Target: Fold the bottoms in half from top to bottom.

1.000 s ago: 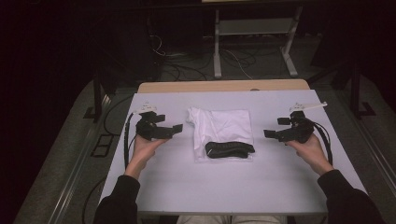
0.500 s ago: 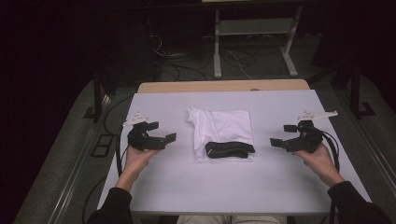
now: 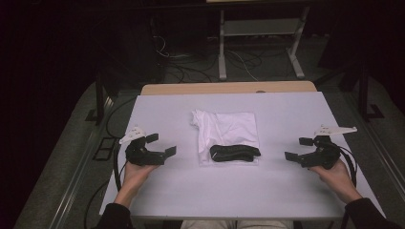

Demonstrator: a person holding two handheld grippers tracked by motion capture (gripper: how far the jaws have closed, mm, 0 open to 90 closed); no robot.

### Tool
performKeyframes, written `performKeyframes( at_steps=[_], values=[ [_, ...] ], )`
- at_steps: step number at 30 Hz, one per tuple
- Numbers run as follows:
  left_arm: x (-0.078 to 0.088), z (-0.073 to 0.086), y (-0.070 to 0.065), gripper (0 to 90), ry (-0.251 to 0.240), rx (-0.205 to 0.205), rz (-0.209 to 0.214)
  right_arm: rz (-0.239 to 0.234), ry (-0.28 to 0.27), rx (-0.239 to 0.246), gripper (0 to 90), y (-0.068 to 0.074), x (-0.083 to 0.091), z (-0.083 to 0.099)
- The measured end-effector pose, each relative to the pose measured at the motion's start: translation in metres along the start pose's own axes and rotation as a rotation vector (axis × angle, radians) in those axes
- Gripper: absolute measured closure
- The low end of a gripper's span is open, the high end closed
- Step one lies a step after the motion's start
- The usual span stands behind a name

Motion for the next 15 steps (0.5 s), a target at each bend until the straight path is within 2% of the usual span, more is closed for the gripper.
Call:
performKeyframes(
  at_steps=[8,11,15],
  values=[
    [0.010,0.012,-0.006,0.0,-0.009,0.000,-0.010,0.036,-0.011,0.016,0.0,-0.002,0.012,0.019],
    [0.010,0.018,-0.007,0.0,0.008,-0.003,-0.011,0.041,-0.007,0.012,0.0,-0.002,0.015,0.025],
    [0.012,0.017,-0.009,0.0,-0.006,-0.010,-0.005,0.055,0.001,0.019,0.0,-0.003,0.018,0.030]
  ],
)
Point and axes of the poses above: each handheld gripper's, and its own axes: x roughly backward along the jaws, z roughly out of its underside, y roughly to its left, the point moved 10 cm from there along -x, roughly forward along the jaws, and after that the axes turned 4 degrees about -x, right-handed, at the moved point
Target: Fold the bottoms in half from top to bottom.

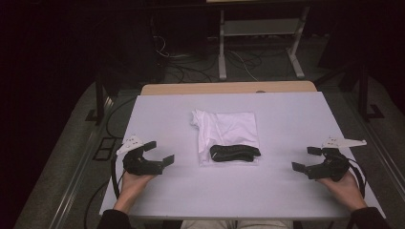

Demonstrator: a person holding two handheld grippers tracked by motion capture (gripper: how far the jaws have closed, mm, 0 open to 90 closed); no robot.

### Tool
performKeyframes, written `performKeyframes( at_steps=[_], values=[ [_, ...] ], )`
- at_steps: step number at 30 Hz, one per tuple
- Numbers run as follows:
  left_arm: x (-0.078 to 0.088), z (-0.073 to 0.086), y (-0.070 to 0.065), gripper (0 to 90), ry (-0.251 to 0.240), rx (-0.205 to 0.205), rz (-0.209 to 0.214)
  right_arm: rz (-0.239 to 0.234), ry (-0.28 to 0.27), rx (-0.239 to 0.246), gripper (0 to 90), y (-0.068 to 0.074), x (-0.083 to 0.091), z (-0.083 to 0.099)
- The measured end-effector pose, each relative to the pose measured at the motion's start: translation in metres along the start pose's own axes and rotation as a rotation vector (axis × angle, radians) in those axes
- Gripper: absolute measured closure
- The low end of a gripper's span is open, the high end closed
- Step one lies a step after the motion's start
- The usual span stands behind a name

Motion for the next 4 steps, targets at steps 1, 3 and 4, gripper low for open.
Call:
performKeyframes(
  at_steps=[1,3,4],
  values=[
    [0.0007,-0.0005,-0.0004,0.0,-0.005,0.001,0.000,0.001,0.000,0.005,0.0,0.0000,0.0004,0.0005],
    [0.0025,-0.0001,0.0002,0.0,-0.009,0.001,-0.001,-0.009,-0.003,-0.007,0.0,0.0011,0.0015,0.0011],
    [0.0035,0.0000,0.0011,0.0,-0.011,0.004,-0.001,-0.012,-0.007,-0.006,0.0,0.0014,0.0018,0.0006]
  ],
)
Point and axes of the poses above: each handheld gripper's, and its own axes: x roughly backward along the jaws, z roughly out of its underside, y roughly to its left, the point moved 10 cm from there along -x, roughly forward along the jaws, and after that the axes turned 4 degrees about -x, right-handed, at the moved point
